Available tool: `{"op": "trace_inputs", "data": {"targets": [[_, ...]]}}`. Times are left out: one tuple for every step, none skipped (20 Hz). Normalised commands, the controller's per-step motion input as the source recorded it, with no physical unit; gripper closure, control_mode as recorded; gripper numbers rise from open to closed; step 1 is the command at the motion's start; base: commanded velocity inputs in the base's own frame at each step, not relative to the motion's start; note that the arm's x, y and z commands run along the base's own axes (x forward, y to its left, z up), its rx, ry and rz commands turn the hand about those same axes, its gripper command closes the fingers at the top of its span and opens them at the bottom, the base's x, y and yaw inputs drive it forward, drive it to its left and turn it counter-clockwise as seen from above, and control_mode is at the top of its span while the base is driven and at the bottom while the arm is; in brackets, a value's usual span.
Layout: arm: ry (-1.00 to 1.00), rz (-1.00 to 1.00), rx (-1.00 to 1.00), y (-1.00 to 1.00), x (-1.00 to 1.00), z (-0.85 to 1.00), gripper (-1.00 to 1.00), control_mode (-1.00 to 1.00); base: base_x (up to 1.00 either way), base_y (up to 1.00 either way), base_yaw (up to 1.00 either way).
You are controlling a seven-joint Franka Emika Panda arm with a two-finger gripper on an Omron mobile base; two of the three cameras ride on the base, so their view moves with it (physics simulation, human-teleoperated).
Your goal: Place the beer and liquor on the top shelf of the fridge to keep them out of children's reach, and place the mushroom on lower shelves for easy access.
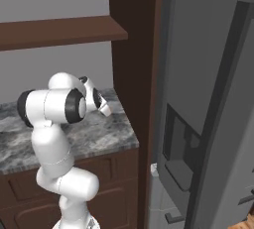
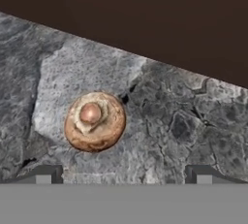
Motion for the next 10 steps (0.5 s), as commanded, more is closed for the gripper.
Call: {"op": "trace_inputs", "data": {"targets": [[0.00, -0.01, 0.00, 0.02, 0.30, -0.24, -1.00, -1.00, 0.00, 0.00, 0.00], [0.00, -0.01, 0.00, 0.02, 0.29, -0.24, -1.00, -1.00, 0.00, 0.00, 0.00], [0.00, -0.01, 0.00, 0.00, 0.29, -0.24, -1.00, -1.00, 0.00, 0.00, 0.00], [0.00, -0.01, 0.00, 0.00, 0.29, -0.24, -1.00, -1.00, 0.00, 0.00, 0.00], [0.00, -0.01, 0.00, 0.00, 0.29, -0.23, -1.00, -1.00, 0.00, 0.00, 0.00], [0.00, -0.01, 0.00, 0.00, 0.30, -0.22, -1.00, -1.00, 0.00, 0.00, 0.00], [0.00, -0.01, 0.00, 0.00, 0.29, -0.22, -1.00, -1.00, 0.00, 0.00, 0.00], [0.00, -0.01, 0.00, 0.00, 0.31, -0.21, -1.00, -1.00, 0.00, 0.00, 0.00], [0.00, -0.01, 0.00, 0.00, 0.31, -0.21, -1.00, -1.00, 0.00, 0.00, 0.00], [0.00, -0.01, 0.00, 0.00, 0.32, -0.21, -1.00, -1.00, 0.00, 0.00, 0.00]]}}
